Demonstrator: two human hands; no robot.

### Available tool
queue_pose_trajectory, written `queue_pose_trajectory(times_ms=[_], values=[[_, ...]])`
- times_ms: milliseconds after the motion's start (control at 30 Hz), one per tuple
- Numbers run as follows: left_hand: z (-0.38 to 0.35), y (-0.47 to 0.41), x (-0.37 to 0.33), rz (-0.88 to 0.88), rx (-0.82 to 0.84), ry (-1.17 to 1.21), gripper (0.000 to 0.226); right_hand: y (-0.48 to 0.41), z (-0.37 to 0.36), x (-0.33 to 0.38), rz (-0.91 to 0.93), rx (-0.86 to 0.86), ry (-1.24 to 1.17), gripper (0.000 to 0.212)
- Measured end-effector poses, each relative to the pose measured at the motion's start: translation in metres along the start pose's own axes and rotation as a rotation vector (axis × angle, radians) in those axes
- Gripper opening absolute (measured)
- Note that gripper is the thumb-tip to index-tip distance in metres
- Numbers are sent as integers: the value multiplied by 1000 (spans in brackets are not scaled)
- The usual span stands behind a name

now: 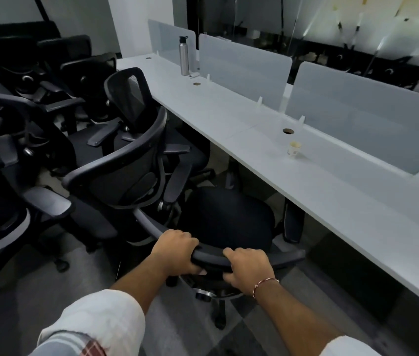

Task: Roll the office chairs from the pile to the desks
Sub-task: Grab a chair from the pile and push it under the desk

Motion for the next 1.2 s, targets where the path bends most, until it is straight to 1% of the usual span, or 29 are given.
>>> queue_pose_trajectory(times_ms=[100, 200, 300, 400, 633, 733, 933, 1100, 1200], values=[[2, 18, -3, -40, 7, 31, 68, 19, 0, 7, 2, -6, 4, 34], [2, 38, -11, -61, 6, 48, 67, 36, 2, 13, 12, -11, 17, 35], [0, 58, -18, -52, -5, 43, 66, 50, -1, 23, 10, -15, 34, 36], [-2, 71, -23, -36, 28, 35, 67, 62, -2, 30, 11, -2, 36, 32], [-2, 79, -39, -56, 84, 54, 64, 79, 1, 26, 17, 20, 71, 33], [-3, 81, -51, -84, 77, 45, 63, 86, 4, 18, 45, 41, 86, 33], [4, 98, -113, -201, -7, 106, 64, 139, 17, -17, 66, 54, 77, 37], [9, 130, -174, -177, -105, 133, 59, 199, 30, -35, 65, 54, 92, 35], [13, 153, -210, -179, -118, 131, 58, 239, 36, -44, 66, 38, 89, 33]])
Point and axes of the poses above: each hand's wrist, its own y-axis away from the middle knuckle, its own z-axis out of the back of the hand, x = y × z, the point moved 3 cm from there along -y, towards the middle knuckle, and after that the axes turned 14 degrees about -x, right-handed, at the moved point
